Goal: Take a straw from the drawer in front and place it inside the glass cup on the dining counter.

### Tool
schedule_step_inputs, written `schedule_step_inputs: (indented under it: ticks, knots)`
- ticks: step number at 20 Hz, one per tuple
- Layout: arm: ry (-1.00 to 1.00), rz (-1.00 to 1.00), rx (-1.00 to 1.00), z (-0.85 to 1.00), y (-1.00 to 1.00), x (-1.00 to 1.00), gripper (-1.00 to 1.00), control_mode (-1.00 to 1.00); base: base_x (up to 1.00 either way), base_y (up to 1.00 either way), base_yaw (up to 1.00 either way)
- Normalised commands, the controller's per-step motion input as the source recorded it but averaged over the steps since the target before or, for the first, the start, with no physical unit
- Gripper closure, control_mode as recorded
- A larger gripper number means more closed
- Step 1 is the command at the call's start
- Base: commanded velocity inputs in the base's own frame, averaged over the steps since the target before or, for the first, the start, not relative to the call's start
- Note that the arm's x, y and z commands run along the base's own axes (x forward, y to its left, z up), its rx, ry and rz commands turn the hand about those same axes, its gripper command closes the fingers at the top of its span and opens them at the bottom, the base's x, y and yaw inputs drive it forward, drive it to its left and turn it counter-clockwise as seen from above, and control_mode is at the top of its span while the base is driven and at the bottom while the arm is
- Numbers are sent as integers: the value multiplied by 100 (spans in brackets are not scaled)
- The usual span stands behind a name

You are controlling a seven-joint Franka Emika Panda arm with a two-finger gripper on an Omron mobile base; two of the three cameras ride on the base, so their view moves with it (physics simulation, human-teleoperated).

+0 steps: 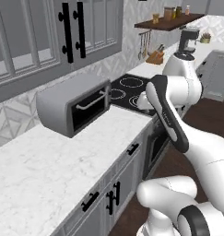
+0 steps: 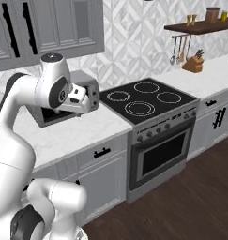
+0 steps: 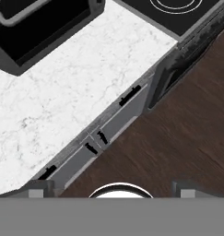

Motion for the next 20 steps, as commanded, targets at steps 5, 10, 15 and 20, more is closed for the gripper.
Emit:
schedule_step_inputs:
  ticks: [5,10,15,20]
  knots:
    - [0,0,0,0,0,0,-100,100,31,70,-47]
    - [0,0,0,0,0,0,-100,100,9,89,-44]
    - [6,-24,15,0,-19,0,-100,-100,0,7,-7]
    - [11,-20,28,-22,-80,10,-100,-100,0,0,0]
